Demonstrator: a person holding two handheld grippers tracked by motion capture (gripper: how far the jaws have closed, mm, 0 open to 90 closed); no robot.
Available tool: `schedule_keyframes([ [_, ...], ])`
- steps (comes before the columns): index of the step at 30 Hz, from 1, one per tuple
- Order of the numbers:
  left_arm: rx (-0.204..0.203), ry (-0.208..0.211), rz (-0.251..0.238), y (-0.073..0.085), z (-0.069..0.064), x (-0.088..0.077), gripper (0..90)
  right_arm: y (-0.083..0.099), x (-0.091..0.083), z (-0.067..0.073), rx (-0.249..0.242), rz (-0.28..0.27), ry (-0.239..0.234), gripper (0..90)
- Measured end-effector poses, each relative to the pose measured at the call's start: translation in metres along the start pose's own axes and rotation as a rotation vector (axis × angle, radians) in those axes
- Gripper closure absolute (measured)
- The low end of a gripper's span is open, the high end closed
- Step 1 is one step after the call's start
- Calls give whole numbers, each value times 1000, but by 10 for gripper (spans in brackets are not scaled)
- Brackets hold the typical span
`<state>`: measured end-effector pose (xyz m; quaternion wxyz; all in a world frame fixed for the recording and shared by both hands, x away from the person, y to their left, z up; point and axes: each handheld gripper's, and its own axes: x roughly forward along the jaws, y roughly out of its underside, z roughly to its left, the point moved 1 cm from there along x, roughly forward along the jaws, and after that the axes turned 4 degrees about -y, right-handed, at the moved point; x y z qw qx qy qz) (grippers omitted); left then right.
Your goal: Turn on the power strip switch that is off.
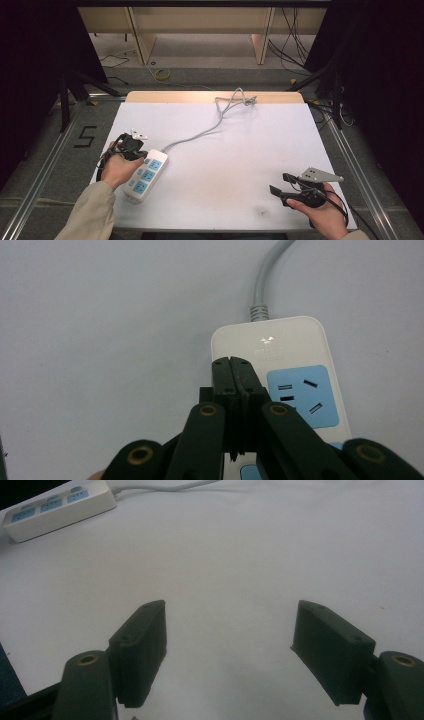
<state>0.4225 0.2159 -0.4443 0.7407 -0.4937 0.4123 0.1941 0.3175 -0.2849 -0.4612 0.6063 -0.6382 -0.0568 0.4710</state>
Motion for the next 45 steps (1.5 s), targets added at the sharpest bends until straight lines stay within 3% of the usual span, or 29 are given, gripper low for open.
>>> schedule_keyframes([
  [15,-11,12,16,-1,2,2,899,0,0,0,-2,3,0,301],
  [45,50,17,53,-2,-6,9,899,1,0,0,0,9,-2,300],
])
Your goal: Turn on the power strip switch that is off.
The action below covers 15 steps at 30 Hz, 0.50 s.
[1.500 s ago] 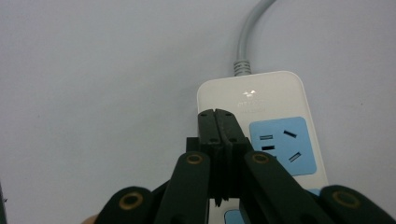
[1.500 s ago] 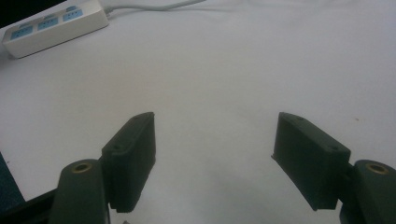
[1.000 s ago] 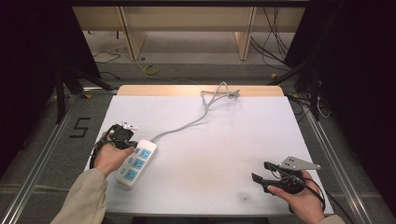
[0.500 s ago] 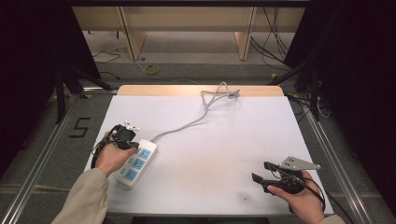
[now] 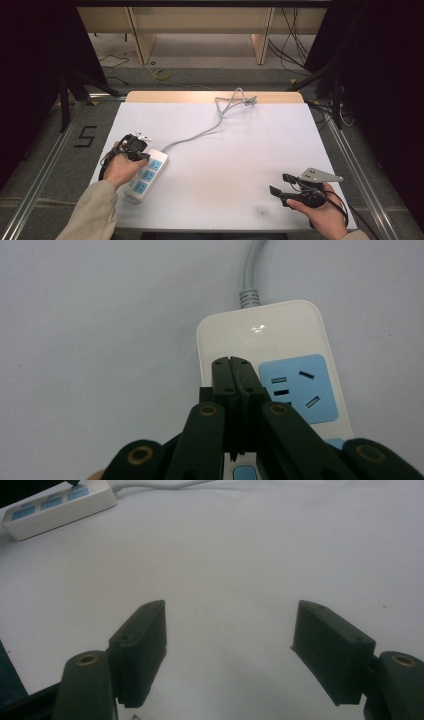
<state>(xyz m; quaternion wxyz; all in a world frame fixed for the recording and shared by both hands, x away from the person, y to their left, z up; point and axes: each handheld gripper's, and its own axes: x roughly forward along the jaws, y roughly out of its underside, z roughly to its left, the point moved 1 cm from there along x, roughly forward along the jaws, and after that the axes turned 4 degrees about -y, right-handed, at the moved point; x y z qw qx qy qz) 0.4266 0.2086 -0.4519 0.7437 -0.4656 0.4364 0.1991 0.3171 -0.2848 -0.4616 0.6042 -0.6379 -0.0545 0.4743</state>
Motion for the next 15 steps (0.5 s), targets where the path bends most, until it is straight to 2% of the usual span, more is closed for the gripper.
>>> schedule_keyframes([
  [8,9,-17,4,0,-2,1,899,0,0,0,-1,1,-1,299],
  [13,1,-6,7,0,-2,1,899,0,0,0,-3,1,-1,299],
  [15,13,-8,9,0,-2,1,899,0,0,0,-2,2,-2,298],
])
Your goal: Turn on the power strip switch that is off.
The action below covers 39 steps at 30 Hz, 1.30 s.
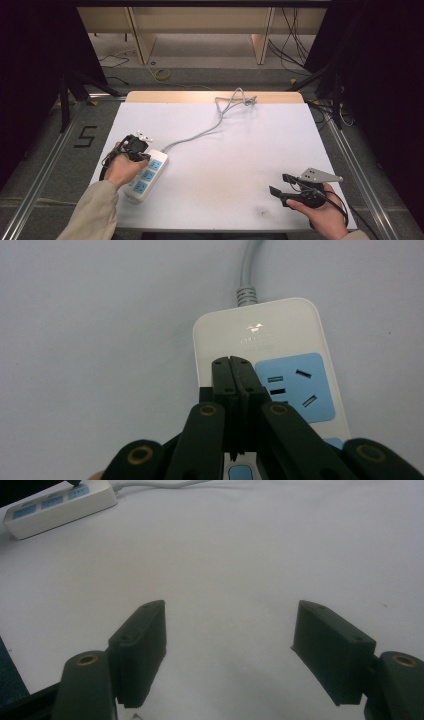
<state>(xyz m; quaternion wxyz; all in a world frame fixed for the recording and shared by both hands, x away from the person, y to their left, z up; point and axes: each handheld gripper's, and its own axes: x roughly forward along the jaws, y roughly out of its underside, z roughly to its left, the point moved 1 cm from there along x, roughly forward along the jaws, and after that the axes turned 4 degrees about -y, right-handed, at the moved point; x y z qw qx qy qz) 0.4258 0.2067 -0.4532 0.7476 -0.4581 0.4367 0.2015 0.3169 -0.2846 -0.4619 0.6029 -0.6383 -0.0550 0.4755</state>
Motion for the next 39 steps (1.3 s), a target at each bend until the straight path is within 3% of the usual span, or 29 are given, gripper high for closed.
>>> schedule_keyframes([
  [18,-7,-3,17,-1,-1,2,899,0,0,0,0,1,-2,298],
  [29,-54,5,26,-2,1,2,900,0,0,1,-1,1,-4,296],
  [39,-68,6,45,-4,1,3,900,0,0,1,0,2,-5,293],
])
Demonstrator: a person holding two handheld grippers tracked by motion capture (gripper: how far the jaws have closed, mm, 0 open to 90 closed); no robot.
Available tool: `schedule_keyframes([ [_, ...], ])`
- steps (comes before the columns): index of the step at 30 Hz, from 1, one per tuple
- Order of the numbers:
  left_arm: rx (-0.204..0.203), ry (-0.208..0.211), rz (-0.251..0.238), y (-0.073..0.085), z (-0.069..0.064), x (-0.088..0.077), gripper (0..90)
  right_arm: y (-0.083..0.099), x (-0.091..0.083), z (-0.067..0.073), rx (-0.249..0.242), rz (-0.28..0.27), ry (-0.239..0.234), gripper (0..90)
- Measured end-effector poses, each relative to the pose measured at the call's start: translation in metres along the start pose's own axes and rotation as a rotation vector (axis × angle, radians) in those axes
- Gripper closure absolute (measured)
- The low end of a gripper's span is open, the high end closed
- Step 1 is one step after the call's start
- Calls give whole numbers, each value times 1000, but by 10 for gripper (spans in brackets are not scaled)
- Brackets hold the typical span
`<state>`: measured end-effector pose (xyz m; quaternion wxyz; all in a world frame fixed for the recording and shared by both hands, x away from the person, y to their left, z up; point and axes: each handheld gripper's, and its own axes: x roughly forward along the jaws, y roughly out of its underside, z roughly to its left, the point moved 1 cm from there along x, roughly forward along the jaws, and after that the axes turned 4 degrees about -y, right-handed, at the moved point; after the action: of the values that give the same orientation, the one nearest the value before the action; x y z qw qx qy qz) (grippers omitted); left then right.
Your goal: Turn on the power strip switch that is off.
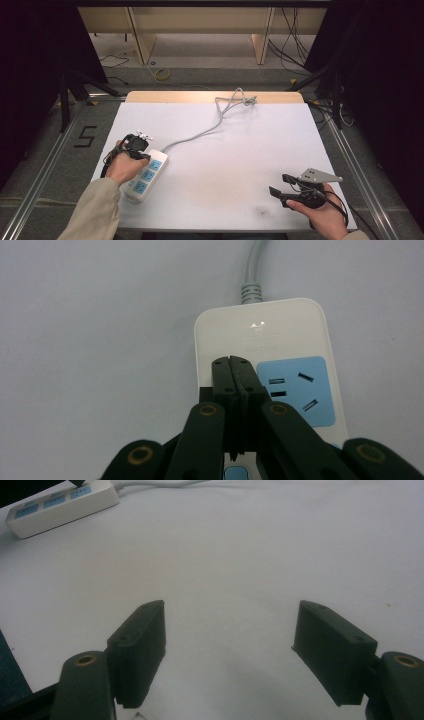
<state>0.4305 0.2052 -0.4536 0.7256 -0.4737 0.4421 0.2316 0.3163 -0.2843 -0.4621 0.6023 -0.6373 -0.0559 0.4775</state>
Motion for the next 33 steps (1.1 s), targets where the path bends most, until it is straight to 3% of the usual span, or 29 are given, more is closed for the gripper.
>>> schedule_keyframes([
  [5,-5,3,11,0,1,0,900,0,0,0,-2,2,-1,293],
  [7,4,-21,14,0,1,1,900,0,0,0,0,1,-1,293],
  [9,39,-36,11,0,-1,0,900,0,0,0,0,0,-2,293],
  [14,19,-16,10,0,2,1,900,0,1,0,-1,4,-2,293],
  [19,31,-26,10,0,0,0,900,0,1,0,2,5,-1,293],
  [26,-4,-2,7,1,3,1,899,0,1,0,-2,4,-2,293],
  [33,1,-5,-5,1,2,1,899,0,2,-1,-1,10,-2,293],
])
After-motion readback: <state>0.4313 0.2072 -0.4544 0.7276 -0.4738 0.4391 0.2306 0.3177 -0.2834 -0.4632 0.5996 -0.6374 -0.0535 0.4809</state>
